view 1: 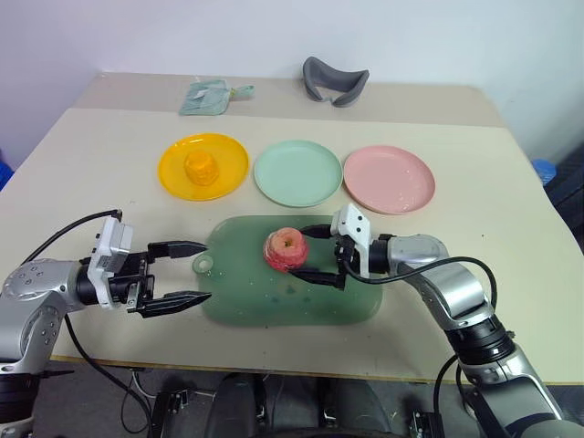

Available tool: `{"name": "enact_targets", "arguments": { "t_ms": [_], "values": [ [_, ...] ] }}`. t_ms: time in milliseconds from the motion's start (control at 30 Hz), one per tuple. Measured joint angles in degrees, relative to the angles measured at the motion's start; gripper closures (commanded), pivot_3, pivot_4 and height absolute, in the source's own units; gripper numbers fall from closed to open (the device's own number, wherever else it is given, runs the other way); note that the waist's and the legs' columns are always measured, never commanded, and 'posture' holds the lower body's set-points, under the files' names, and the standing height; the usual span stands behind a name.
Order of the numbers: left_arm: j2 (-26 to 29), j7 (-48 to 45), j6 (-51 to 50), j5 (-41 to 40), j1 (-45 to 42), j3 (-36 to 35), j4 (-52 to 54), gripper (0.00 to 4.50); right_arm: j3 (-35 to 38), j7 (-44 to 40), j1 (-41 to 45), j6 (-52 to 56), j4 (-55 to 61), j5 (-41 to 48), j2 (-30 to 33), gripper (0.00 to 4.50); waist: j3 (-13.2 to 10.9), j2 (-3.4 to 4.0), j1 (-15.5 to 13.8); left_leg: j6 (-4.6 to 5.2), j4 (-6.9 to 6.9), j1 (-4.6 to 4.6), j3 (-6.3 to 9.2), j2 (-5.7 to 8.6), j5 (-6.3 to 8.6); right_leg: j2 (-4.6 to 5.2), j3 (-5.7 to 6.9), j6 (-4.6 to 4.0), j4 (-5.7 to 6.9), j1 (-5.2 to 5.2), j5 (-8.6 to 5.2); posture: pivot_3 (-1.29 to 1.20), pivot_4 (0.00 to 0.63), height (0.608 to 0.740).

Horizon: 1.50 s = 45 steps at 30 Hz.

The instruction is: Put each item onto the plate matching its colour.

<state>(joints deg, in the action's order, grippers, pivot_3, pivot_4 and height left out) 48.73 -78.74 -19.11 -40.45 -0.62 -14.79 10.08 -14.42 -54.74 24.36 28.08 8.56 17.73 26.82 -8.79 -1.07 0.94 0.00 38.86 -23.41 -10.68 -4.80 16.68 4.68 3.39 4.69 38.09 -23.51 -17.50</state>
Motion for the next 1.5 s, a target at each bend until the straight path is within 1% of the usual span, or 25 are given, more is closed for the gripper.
{"name": "enact_targets", "arguments": {
  "t_ms": [200, 867, 967, 1033, 1367, 1500],
  "values": [
    [-0.34, 0.71, 0.61, 0.00, 0.27, 0.00, 0.32, 0.04, -0.74, -0.34, 0.61, -0.91, -1.39, -0.35, -0.98, 0.00, 0.00, 0.00, 0.00, 0.00, 0.00, 0.00, 0.00, 0.00, 0.00, 0.00, 0.00, 0.00, 0.00, 0.00, 0.00, 0.00, 0.150, 0.740],
    [-2.28, 2.53, 1.30, 0.80, 0.91, 0.06, 1.37, 0.04, -0.80, -1.21, 1.60, -1.03, -1.88, -0.56, -1.12, 0.00, 0.00, 0.00, 0.00, 0.00, 0.00, 0.00, 0.00, 0.00, 0.00, 0.00, 0.00, 0.00, 0.00, 0.00, 0.00, 0.00, 0.150, 0.740],
    [-2.81, 2.63, 1.90, 1.17, 0.87, 0.23, 1.37, 0.00, -0.78, -0.89, 1.60, -1.05, -1.88, -0.57, -1.21, 0.84, 0.00, 0.00, 0.00, 0.00, 0.00, 0.00, 0.00, 0.00, 0.00, 0.00, 0.00, 0.00, 0.00, 0.00, 0.00, 0.00, 0.150, 0.740],
    [-2.97, 2.71, 2.08, 1.25, 0.85, 0.55, 1.37, 0.00, -0.76, -0.83, 1.63, -1.08, -1.88, -0.57, -1.23, 1.78, 0.00, 0.00, 0.00, 0.00, 0.00, 0.00, 0.00, 0.00, 0.00, 0.00, 0.00, 0.00, 0.00, 0.00, 0.00, 0.00, 0.150, 0.740],
    [-3.50, 2.79, 2.20, 1.53, 0.59, 0.72, 1.34, 0.00, -0.58, 0.56, 1.83, -2.18, -1.90, -0.74, -1.45, 1.78, 0.00, 0.00, -0.01, 0.00, 0.00, 0.00, 0.00, 0.00, 0.00, 0.00, 0.00, 0.00, 0.00, 0.00, 0.00, 0.00, 0.150, 0.740],
    [-4.00, 2.90, 2.23, 1.73, 0.06, 1.13, 1.27, 0.00, 2.56, 3.03, 4.93, -1.03, -2.39, 0.41, -2.27, 1.78, -0.01, 0.02, 0.04, 0.00, 0.00, 0.00, 0.00, 0.00, 0.00, 0.00, 0.00, 0.00, 0.01, 0.00, 0.00, 0.00, 0.150, 0.740]
  ]
}}
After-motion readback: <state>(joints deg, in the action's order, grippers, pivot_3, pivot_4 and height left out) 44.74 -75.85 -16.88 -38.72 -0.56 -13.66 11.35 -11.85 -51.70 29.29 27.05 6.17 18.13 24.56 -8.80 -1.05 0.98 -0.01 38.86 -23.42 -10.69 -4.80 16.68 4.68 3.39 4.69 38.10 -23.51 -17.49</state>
